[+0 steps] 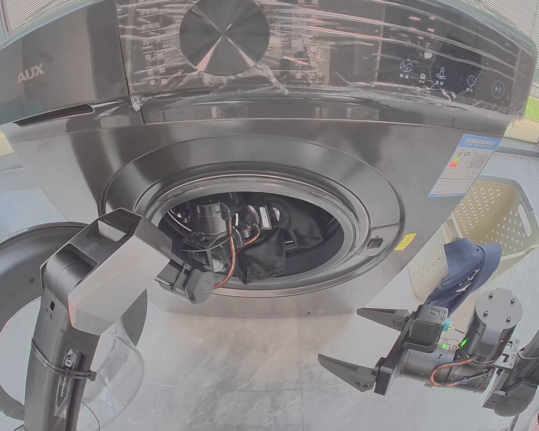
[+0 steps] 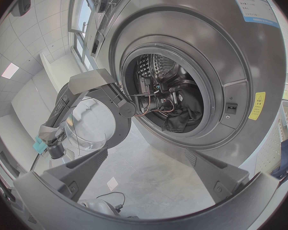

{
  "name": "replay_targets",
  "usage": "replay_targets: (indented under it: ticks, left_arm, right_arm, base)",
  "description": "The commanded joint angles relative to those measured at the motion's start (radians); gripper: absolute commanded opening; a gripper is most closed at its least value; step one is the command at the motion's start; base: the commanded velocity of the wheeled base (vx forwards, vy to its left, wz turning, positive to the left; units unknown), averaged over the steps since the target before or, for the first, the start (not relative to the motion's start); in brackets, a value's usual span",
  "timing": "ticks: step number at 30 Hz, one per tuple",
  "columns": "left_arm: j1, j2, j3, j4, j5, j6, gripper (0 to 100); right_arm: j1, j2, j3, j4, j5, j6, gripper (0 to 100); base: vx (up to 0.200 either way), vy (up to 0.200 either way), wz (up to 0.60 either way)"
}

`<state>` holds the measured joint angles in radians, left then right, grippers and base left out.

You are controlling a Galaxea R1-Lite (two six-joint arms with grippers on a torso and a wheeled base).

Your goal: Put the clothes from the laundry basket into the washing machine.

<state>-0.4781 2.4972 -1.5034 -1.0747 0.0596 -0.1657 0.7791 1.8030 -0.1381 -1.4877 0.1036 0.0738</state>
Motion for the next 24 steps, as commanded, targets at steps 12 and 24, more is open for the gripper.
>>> replay_targets:
  ticks: [12,24]
  left_arm:
    - [-0.060,-0.147,0.230,0.202,-0.046,-0.012,100]
    - [-0.065,-0.083,0.138,0.177,-0.061,-0.017,0]
  right_arm:
    - [0.000,0.003,-0.002,0.000,0.001,-0.002,100]
    - [0.000,0.010,-0.003,0.000,0.002,-0.002,100]
  base:
    - [0.000,0.000,0.00]
    - [0.000,0.000,0.00]
